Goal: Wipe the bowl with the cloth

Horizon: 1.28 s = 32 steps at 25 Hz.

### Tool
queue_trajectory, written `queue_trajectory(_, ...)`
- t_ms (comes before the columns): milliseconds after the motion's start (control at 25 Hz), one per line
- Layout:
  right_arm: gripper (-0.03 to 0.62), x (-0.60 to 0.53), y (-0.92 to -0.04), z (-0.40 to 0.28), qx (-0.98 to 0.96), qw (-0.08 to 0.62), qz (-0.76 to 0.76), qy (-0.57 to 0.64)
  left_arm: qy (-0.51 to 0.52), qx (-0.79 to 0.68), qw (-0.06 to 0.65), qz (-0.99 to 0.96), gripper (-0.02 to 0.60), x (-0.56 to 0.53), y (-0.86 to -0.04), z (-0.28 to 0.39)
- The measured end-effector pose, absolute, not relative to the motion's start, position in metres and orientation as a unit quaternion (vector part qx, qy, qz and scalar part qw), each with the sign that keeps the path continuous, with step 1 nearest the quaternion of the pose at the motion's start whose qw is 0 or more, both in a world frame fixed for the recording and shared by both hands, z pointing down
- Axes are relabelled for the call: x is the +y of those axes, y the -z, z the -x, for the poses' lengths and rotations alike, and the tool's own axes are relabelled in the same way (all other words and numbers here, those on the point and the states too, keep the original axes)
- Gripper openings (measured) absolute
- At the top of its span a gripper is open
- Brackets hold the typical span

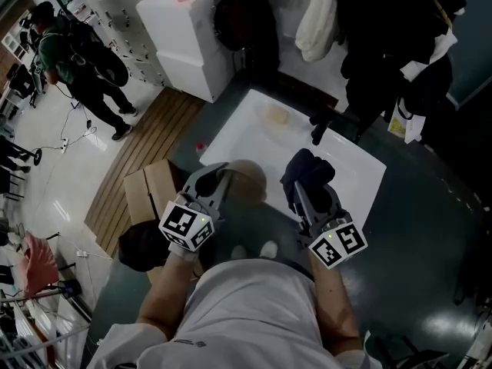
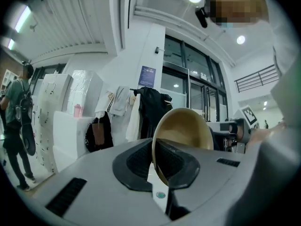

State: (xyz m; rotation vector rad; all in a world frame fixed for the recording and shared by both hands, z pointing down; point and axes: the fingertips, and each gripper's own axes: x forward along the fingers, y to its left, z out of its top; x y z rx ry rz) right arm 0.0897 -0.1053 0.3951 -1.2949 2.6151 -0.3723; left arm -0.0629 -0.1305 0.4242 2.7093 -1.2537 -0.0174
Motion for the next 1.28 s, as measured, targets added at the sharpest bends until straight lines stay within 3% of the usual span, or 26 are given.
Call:
queue_trajectory(240, 0.087, -0.109, -0.403, -0.095, 0.866, -0.008, 0.500, 0.006, -0.006, -0.418, 0.058, -0.907, 0.018, -0.129, -0.421, 0.059)
queue_trajectory(1280, 0.086, -0.118, -0.416, -0.097, 0.844, -0.035, 0.535, -0.001, -0.021, -0.430, 0.051, -0.901, 0.018, -0.136, -0.428, 0.063)
